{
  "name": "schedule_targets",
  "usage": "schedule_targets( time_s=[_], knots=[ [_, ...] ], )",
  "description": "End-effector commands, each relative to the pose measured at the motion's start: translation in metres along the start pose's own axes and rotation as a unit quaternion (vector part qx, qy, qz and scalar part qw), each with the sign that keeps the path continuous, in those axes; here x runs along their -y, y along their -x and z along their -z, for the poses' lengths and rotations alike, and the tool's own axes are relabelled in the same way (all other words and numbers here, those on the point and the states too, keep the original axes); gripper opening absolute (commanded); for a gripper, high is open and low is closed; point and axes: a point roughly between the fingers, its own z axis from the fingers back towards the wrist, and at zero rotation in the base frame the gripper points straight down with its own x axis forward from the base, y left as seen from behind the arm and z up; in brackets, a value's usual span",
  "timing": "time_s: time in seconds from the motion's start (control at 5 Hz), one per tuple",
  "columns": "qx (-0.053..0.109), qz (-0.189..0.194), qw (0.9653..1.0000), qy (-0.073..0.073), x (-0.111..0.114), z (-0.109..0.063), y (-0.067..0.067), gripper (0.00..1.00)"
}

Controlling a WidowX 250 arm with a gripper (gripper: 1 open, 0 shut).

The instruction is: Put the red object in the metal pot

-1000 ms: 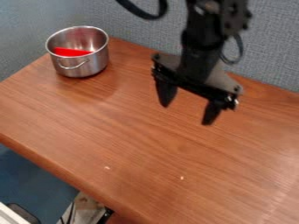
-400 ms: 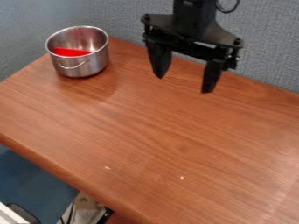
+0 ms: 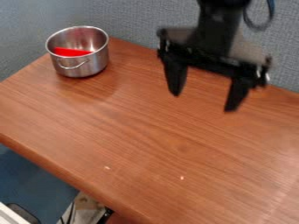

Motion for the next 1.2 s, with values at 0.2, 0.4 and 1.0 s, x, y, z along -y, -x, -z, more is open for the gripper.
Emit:
schedule_targets(
  time_s=[0.2,0.4,1.0],
  knots=[
    [0.039,-0.004,0.9992,-0.010,-0.005,0.004,0.020,1.00],
    [0.002,0.042,0.9991,-0.008,0.010,0.003,0.004,1.00],
    [-0.055,0.123,0.9910,0.002,-0.015,0.016,-0.018,1.00]
  ],
)
